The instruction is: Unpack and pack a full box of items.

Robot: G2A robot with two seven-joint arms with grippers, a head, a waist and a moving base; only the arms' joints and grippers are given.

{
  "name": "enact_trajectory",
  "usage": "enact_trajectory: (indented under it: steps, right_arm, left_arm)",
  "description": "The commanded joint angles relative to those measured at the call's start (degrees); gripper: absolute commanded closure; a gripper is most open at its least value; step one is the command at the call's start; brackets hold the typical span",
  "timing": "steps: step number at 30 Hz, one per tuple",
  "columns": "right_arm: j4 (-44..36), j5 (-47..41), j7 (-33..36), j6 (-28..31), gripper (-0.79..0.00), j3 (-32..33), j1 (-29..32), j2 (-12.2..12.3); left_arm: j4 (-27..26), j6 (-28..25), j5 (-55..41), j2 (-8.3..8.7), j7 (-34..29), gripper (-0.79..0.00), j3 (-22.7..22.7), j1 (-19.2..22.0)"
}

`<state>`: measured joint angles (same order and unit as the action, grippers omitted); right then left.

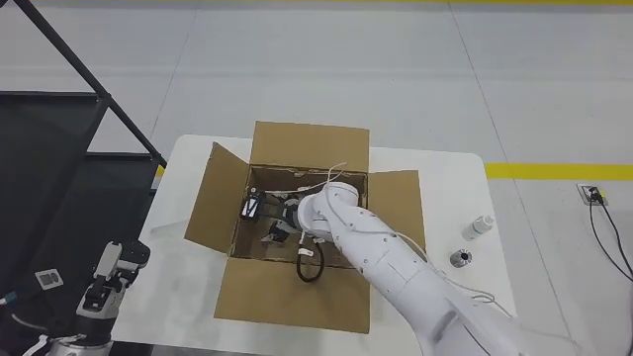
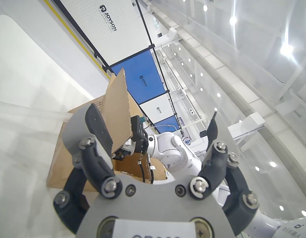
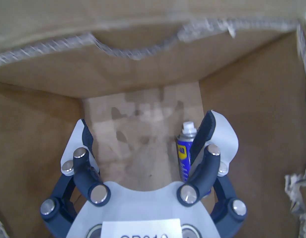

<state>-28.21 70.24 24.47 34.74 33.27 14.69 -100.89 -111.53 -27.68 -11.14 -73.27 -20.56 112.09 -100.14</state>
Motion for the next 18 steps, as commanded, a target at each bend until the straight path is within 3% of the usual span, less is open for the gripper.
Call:
enact_trajectory:
  steps: [1, 18]
  right_arm:
    - [1.22, -0.68, 1.64, 0.93, -0.785, 0.69, -0.40, 0.25]
    - [7.16, 2.47, 4.84, 2.26, -0.785, 0.79, -2.60, 0.29]
  left_arm:
    - [0.01, -0.03, 0.06, 0.02, 0.09, -0.785, 0.03, 0.06]
    - [-0.09, 1.78, 1.18, 0.26, 0.57, -0.785, -0.68, 1.65]
